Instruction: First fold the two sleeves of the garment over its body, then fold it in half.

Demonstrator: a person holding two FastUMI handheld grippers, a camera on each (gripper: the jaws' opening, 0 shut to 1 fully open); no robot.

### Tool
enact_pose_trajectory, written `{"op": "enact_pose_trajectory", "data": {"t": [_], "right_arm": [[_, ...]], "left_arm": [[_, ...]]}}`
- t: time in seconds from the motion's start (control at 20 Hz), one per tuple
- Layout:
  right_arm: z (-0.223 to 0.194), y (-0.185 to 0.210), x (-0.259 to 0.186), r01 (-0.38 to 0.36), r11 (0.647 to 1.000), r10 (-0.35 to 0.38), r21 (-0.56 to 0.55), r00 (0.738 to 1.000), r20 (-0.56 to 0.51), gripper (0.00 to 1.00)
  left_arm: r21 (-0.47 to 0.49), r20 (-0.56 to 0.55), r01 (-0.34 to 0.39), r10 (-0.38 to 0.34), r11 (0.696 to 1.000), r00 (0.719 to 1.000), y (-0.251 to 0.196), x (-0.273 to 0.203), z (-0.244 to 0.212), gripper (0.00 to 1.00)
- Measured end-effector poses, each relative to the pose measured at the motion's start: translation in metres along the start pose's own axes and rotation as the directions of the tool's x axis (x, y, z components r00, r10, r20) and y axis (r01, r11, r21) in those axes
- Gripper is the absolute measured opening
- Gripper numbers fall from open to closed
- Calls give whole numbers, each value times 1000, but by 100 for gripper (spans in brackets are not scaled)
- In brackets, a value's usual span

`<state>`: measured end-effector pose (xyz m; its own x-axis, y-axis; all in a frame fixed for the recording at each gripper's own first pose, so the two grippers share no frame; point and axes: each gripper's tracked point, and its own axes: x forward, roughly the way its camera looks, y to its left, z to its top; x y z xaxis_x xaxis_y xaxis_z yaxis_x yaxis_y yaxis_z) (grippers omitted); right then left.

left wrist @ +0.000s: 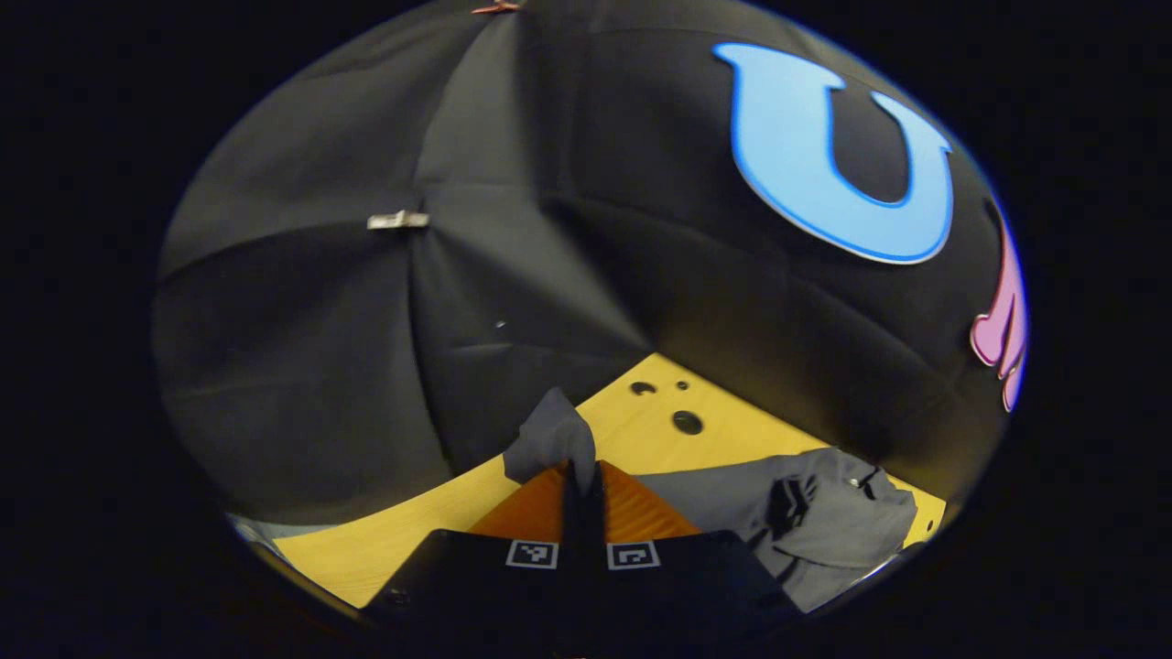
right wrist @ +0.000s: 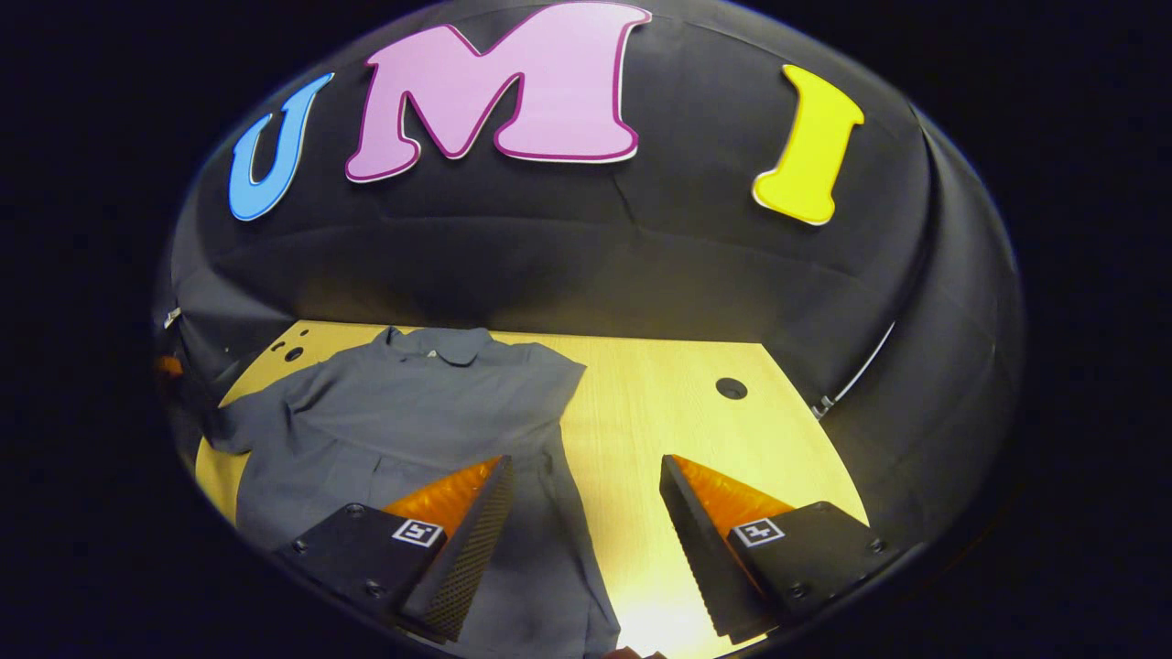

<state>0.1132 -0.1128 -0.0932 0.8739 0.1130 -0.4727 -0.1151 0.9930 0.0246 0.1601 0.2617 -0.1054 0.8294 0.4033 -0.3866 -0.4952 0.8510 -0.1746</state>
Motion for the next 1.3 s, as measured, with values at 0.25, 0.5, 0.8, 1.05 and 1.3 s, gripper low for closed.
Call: {"op": "enact_pose_trajectory", "data": {"t": [0.25,0.5,0.8,1.05,1.3], "right_arm": [[-28,-24,-16,19,998,-17,57,999,-33,98],[-41,-51,-31,59,994,-56,97,998,-36,98],[-51,-71,-37,91,989,-86,114,995,-45,98],[-54,-74,-37,98,988,-94,118,995,-44,98],[-65,-80,-36,101,987,-96,121,994,-52,98]], "left_arm": [[126,-6,138,-139,982,990,-106,1,0,5],[196,-40,297,-295,935,955,-222,-5,-16,5],[285,-115,491,-480,823,870,-354,-26,-65,5],[303,-217,621,-582,723,784,-439,-49,-124,5],[317,-319,710,-634,629,705,-502,-73,-186,5]]}}
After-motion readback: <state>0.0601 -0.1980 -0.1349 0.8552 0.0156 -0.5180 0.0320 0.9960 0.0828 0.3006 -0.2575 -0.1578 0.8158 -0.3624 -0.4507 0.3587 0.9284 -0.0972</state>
